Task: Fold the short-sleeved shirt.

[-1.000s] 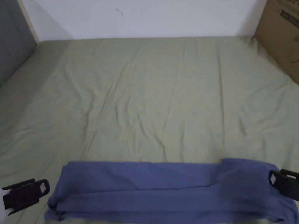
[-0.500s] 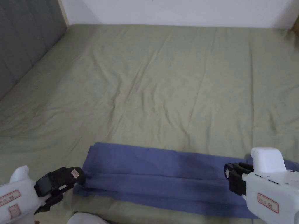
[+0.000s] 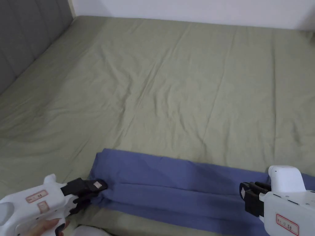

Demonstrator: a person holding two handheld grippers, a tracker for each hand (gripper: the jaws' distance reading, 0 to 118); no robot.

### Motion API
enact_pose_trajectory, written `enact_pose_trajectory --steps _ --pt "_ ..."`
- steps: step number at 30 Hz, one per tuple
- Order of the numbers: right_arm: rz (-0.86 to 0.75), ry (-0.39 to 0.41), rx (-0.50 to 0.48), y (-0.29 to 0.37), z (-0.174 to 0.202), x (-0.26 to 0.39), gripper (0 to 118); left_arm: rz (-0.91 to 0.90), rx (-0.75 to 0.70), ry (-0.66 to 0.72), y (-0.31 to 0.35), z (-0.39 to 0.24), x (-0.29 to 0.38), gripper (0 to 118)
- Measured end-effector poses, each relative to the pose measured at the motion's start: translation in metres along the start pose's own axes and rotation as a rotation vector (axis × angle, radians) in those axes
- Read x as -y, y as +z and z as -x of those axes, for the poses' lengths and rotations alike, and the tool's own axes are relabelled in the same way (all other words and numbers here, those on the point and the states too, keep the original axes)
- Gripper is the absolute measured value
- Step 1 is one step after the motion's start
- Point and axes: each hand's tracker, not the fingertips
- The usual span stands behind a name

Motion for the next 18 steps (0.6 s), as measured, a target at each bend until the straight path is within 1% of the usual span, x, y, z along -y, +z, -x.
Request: enact_pose_trajectory --steps 1,2,3,6,8,10,11,12,13,15,16,17,18 --pt "0.001 -0.002 0.003 0.001 0.000 0.001 1 0.014 0.065 -0.045 -0.002 -0.001 0.002 8" --pt "0.000 -0.005 0.011 0.003 -0.002 0.001 1 -0.001 0.094 -0.014 0.002 -0.003 0.001 8" --pt "-0.005 -0.010 0.014 0.006 -0.006 0.001 1 -0.004 0.085 -0.012 0.006 -0.007 0.002 8" --pt "-0.020 -0.041 0.020 0.012 -0.020 0.001 1 -0.077 -0.003 -0.127 0.022 -0.035 -0.004 8" --pt "-0.032 -0.077 0.037 0.015 -0.030 0.001 1 -0.079 -0.029 -0.271 0.032 -0.069 0.002 8" --pt "-0.050 -0.141 0.031 0.021 -0.041 0.004 1 -0.074 -0.058 -0.471 0.032 -0.121 0.018 8" --pt "-0.057 -0.162 0.028 0.023 -0.046 0.005 1 -0.066 -0.063 -0.546 0.030 -0.141 0.027 8" --pt "-0.063 -0.182 0.027 0.026 -0.052 0.008 1 -0.042 -0.062 -0.657 0.024 -0.168 0.041 8" --pt "-0.068 -0.196 0.030 0.029 -0.058 0.011 1 -0.017 -0.062 -0.764 0.016 -0.194 0.059 8" --pt "-0.080 -0.211 0.059 0.035 -0.068 0.016 1 0.042 -0.053 -0.934 -0.005 -0.231 0.093 8" --pt "-0.081 -0.221 0.068 0.038 -0.074 0.019 1 0.082 -0.034 -1.010 -0.020 -0.247 0.114 8" --pt "-0.082 -0.233 0.076 0.041 -0.079 0.022 1 0.120 -0.013 -1.054 -0.032 -0.258 0.130 8" --pt "-0.087 -0.258 0.085 0.045 -0.087 0.026 1 0.187 0.008 -1.123 -0.050 -0.267 0.152 8"
